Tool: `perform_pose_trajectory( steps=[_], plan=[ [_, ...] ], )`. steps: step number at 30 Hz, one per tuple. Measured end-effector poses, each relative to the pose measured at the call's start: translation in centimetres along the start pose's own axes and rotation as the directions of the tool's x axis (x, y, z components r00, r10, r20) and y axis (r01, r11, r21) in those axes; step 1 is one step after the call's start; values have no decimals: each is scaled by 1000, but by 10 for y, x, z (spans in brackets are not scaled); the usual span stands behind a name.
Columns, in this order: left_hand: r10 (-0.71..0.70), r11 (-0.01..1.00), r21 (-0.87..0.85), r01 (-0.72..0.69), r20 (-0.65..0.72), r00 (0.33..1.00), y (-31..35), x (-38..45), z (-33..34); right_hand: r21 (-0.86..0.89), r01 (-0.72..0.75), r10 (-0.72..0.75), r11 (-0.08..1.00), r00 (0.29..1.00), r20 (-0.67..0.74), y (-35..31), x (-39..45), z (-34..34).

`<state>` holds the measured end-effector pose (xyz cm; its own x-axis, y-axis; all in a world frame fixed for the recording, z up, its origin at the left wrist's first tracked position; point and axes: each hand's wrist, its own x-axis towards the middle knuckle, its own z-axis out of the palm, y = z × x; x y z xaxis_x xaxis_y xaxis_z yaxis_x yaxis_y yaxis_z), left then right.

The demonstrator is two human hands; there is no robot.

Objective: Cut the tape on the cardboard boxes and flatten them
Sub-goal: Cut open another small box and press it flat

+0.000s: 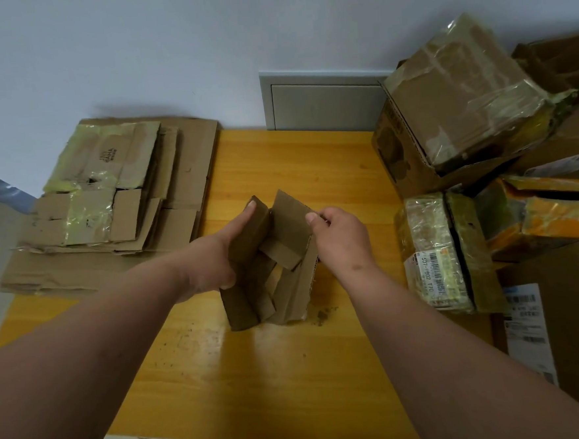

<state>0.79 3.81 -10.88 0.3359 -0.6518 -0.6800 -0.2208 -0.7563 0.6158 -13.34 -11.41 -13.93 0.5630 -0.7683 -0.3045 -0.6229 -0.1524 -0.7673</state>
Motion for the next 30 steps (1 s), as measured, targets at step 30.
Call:
perform_pose_trajectory(
  steps=[30],
  plan=[
    [-65, 841, 535, 83, -53, 996, -16, 16, -40, 177, -369, 220, 912, 806, 549, 2, 30, -24]
  ],
)
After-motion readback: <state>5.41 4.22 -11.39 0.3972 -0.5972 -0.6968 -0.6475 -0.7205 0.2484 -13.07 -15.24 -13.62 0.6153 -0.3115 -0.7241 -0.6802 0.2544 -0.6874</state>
